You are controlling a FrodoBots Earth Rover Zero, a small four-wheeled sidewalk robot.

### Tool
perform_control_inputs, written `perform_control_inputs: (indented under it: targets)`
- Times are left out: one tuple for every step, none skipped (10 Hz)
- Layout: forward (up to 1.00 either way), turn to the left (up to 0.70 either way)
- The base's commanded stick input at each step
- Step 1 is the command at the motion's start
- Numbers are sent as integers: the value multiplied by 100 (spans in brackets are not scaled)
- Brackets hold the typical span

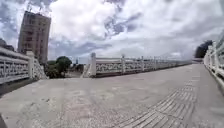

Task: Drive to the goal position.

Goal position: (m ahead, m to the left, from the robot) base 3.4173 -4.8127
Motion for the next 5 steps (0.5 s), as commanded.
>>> perform_control_inputs:
  targets:
    - [70,-14]
    - [70,-14]
    - [70,-14]
    - [70,-14]
    - [70,-14]
